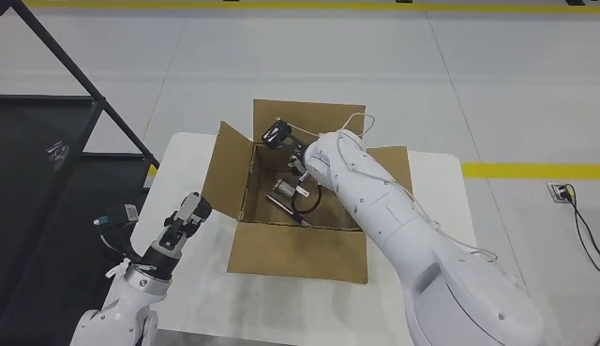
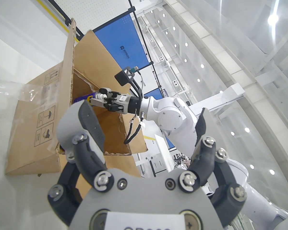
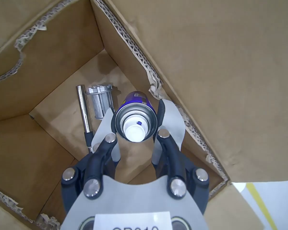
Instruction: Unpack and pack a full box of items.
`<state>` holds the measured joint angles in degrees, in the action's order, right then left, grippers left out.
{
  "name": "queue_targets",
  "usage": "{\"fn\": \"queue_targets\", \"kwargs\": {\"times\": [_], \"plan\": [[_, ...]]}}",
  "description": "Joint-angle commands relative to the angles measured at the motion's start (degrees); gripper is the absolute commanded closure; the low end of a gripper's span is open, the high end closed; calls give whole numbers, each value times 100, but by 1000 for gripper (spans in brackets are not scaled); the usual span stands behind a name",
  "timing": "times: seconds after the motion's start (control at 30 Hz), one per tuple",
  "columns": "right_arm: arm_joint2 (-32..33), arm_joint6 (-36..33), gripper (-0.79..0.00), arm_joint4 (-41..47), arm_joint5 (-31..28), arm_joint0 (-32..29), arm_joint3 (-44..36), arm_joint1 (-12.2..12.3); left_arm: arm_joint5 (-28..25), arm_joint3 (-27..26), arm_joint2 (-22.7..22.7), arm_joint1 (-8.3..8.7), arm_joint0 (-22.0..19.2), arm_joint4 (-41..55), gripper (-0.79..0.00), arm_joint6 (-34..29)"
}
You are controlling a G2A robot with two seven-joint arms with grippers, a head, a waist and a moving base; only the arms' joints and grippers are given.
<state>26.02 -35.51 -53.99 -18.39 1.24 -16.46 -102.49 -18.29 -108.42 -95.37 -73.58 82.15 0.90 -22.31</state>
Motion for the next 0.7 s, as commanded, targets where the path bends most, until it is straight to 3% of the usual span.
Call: {"fn": "queue_targets", "kwargs": {"times": [0.0, 0.2, 0.43, 0.53, 0.67], "plan": [[-17, 25, 0, -137, -325, -1, -141, 61, -13, 2, 52, 1, -2, -22, -785, 29], [62, 226, 0, -415, -736, -125, -680, 311, -39, -28, 178, 5, 14, -65, -785, 110], [531, -57, 0, -475, -221, -465, -1687, 761, -10, -93, 300, 11, -6, -129, -785, 197], [815, -433, 0, -677, 194, -753, -2493, 1029, -1, -108, 344, 15, -30, -162, -785, 231], [1439, -950, 0, -1170, 521, -1505, -4148, 1512, -1, -109, 375, 19, -54, -151, -785, 282]]}}
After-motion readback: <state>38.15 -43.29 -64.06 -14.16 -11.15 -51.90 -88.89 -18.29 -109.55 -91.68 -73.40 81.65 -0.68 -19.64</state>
